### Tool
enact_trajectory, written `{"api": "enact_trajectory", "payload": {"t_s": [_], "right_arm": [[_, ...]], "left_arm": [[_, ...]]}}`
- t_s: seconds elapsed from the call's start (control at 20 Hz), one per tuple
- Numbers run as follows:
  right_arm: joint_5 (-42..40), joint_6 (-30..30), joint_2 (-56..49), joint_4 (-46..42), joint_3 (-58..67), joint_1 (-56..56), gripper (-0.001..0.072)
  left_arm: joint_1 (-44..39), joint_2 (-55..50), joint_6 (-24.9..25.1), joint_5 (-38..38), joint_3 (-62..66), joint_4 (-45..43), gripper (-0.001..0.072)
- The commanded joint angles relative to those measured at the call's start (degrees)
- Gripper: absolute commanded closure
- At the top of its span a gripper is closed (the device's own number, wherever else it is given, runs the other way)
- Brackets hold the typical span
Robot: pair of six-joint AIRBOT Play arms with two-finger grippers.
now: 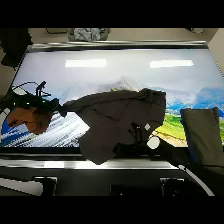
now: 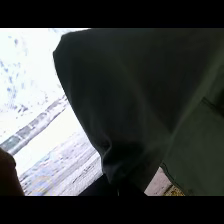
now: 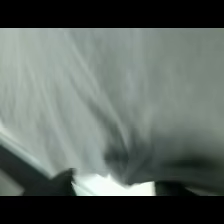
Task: Fold the shirts.
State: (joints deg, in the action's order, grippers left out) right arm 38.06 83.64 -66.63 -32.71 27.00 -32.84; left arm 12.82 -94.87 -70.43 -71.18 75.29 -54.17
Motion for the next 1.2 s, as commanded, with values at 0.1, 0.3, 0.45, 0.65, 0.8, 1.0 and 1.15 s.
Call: {"api": "enact_trajectory", "payload": {"t_s": [0.1, 0.3, 0.45, 0.65, 0.8, 1.0, 1.15], "right_arm": [[-17.0, 3.3, -1.2, 3.4, -0.2, -4.1, 0.0657], [-15.5, -2.7, 2.8, -9.4, 2.4, -4.1, 0.0660], [-2.8, -2.5, 11.5, -34.8, 10.3, -0.8, 0.0660], [17.6, -1.6, 26.2, -65.6, 31.7, 12.8, 0.0660], [16.1, -1.6, 34.3, -74.8, 48.9, 21.3, 0.0660], [16.9, -1.6, 36.7, -74.1, 62.2, 24.8, 0.0660], [17.5, -2.0, 36.5, -74.1, 62.8, 24.8, 0.0659]], "left_arm": [[0.0, 0.0, 0.0, 0.0, 0.1, 0.0, 0.0677], [0.4, 1.2, 1.6, 0.5, 0.1, 8.0, 0.0678], [1.1, 6.7, 7.2, 3.7, 0.1, 20.2, 0.0678], [5.1, 21.4, 11.5, 12.0, 0.1, 42.9, 0.0679], [9.9, 36.0, 11.5, 25.7, 0.1, 59.5, 0.0679], [11.4, 54.2, 11.5, 41.4, 0.1, 47.2, 0.0680], [11.4, 62.0, 11.3, 43.8, 0.1, 43.0, 0.0680]]}}
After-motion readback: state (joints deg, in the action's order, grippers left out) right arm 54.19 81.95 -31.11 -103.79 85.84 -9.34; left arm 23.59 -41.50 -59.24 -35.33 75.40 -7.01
